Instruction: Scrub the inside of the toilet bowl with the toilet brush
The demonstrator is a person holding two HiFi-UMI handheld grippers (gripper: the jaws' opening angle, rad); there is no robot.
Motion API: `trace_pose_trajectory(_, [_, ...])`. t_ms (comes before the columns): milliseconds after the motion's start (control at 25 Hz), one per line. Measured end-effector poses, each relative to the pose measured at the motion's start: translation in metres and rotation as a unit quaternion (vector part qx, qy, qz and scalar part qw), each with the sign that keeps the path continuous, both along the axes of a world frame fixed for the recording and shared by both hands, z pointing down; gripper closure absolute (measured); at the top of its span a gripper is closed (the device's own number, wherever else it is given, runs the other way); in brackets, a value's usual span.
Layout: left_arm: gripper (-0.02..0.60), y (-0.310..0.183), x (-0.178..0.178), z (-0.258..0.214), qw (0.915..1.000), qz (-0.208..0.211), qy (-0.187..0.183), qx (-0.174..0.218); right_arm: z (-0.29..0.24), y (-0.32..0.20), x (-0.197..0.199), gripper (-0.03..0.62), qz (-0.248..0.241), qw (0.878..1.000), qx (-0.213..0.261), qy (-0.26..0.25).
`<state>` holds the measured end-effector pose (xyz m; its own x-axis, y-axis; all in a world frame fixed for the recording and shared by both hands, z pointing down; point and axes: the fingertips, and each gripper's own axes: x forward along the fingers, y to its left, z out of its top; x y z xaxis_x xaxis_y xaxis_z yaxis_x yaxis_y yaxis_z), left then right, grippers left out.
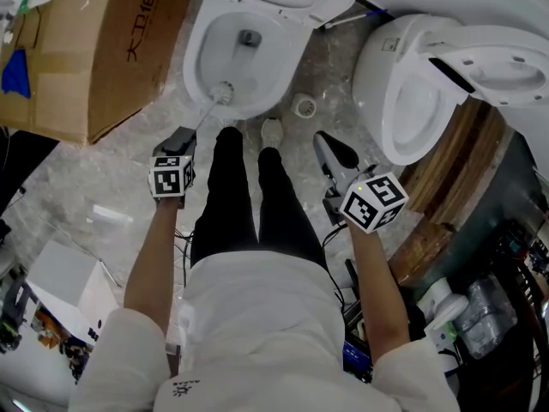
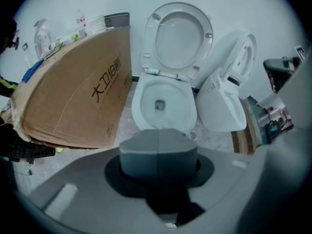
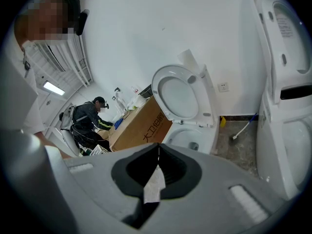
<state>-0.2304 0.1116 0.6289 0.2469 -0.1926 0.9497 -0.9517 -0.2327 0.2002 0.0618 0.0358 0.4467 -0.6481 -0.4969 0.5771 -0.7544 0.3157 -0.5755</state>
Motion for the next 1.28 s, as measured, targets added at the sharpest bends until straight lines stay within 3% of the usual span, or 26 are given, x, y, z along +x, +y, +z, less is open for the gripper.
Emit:
trace_pose_trajectory(640, [0.436,-0.035,-0.036,0.004,0.9994,0.018,-0.024,0.014,0.003,-0.006,0.001,0.592,0.016,1.000,-0.004,0.001])
trace_pose_trajectory(1280, [0.434,-0.096,-0.061,0.005,0.9988,0.033,-0.023,0.028,0.005,-0.027,-0.021,0.593,0.023,1.000,-0.005,-0.001])
